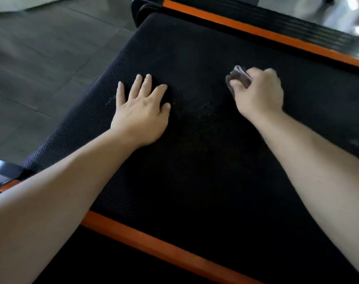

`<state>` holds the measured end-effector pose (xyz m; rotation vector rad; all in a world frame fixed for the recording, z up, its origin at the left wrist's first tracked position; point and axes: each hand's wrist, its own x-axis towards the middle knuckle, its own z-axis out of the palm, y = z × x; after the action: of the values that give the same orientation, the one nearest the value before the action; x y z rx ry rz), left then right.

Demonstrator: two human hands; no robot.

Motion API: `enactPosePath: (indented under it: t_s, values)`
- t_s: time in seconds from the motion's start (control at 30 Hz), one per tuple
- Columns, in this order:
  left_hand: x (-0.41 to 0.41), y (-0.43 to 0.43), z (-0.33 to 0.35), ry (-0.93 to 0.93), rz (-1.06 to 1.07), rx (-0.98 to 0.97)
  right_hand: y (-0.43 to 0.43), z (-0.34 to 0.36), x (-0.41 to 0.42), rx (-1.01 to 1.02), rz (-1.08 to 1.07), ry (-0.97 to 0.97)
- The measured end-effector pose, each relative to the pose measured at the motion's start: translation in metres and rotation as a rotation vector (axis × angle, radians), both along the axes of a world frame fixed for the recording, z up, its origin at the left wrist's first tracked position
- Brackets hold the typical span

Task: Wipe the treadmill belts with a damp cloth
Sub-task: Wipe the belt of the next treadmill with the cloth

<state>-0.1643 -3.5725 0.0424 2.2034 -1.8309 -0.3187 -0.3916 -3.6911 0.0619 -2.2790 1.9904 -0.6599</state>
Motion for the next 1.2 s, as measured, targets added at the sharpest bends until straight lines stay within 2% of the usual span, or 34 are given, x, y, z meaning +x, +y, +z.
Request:
enactPosePath:
  t_s: [0.07, 0.17, 0.23, 0.37, 0.43, 0.53, 0.6, 0.67, 0.77, 0.8, 0.9, 0.97, 1.13, 1.2]
  values:
    - [-0.001, -0.001, 0.0, -0.006, -0.003, 0.0, 0.021, -0.004, 0.017, -0.032, 0.069, 0.018]
    - [0.0, -0.001, 0.001, -0.012, 0.0, 0.004, 0.068, -0.011, 0.032, -0.031, 0.338, -0.017]
    - [-0.001, -0.002, 0.003, -0.005, 0.002, 0.012, 0.054, -0.01, 0.023, -0.043, 0.396, 0.001]
    - [-0.005, -0.01, 0.005, 0.009, -0.014, 0.002, -0.022, -0.001, 0.006, -0.049, 0.067, 0.003]
    - [-0.006, -0.026, 0.004, -0.012, -0.055, -0.02, -0.021, -0.004, 0.017, -0.038, 0.026, -0.014]
    - [-0.007, -0.057, 0.007, 0.008, -0.03, -0.008, 0.016, -0.01, 0.03, -0.024, 0.343, -0.025]
    - [-0.012, -0.068, 0.006, 0.001, 0.007, 0.019, 0.009, -0.007, 0.019, 0.022, 0.443, 0.009]
    - [-0.017, -0.068, 0.002, -0.057, -0.004, 0.03, -0.03, -0.002, 0.006, -0.009, 0.323, 0.045]
    - [-0.018, -0.064, -0.003, -0.09, -0.018, 0.002, -0.071, 0.001, -0.003, -0.007, -0.027, -0.045]
    - [-0.018, -0.063, -0.003, -0.097, -0.029, -0.011, -0.068, -0.004, 0.004, -0.032, -0.026, -0.041]
    - [-0.02, -0.064, -0.001, -0.107, -0.135, -0.044, -0.036, -0.011, 0.025, -0.023, 0.274, -0.038]
    - [-0.019, -0.063, 0.0, -0.082, -0.189, -0.03, -0.04, -0.008, 0.019, 0.018, 0.353, -0.029]
    - [-0.018, -0.063, -0.001, -0.074, -0.195, -0.014, -0.116, 0.003, -0.001, 0.013, -0.101, -0.043]
    - [-0.019, -0.063, -0.002, -0.089, -0.198, -0.017, -0.109, -0.006, 0.017, -0.035, -0.067, 0.0]
